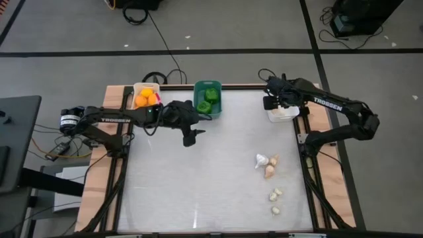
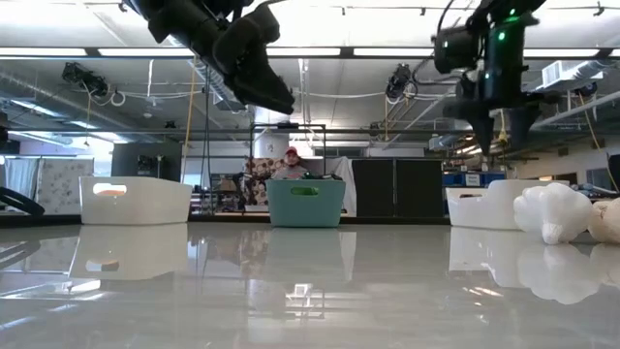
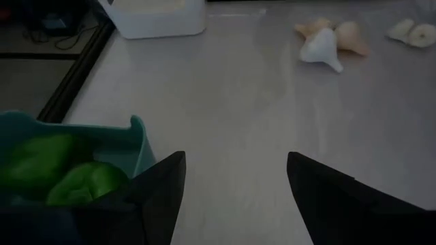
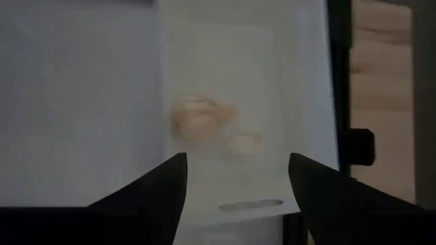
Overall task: Sort produce into baskets
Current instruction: Put the top left white garlic into the right white bin
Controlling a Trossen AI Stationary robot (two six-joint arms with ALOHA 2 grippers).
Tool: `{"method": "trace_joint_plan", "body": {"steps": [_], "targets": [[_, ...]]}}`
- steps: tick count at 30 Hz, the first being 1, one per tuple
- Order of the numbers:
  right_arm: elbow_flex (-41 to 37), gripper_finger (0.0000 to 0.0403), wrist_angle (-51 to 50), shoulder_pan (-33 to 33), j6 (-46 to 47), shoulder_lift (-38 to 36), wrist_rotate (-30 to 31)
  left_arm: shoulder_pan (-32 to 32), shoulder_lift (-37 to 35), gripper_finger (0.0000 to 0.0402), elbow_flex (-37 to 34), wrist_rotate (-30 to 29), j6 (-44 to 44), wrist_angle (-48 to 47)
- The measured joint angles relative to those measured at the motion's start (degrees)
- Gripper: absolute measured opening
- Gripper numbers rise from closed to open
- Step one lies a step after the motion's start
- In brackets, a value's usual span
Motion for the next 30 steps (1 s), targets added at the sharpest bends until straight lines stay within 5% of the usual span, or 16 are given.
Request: {"method": "trace_joint_plan", "body": {"steps": [8, 12, 19, 30], "targets": [[0.0, 0.0251, 2.3, 13.7, -5.5, -4.7, -9.4, -0.2, 2.9, 0.0262, 0.0, 0.1, -0.2, 2.3], [0.0, 0.0243, 3.8, 21.1, -4.5, -5.9, -15.8, -0.2, 7.4, 0.0262, 0.0, 5.4, -1.7, 6.1], [0.0, 0.0242, 0.2, 31.7, 5.8, -8.4, -26.0, -3.1, 17.6, 0.0262, 0.3, 14.5, -7.3, 26.1], [0.0, 0.0242, -9.7, 42.4, 5.3, -12.9, -28.0, -8.2, 38.7, 0.0262, 18.6, 13.5, -10.6, 35.5]]}}
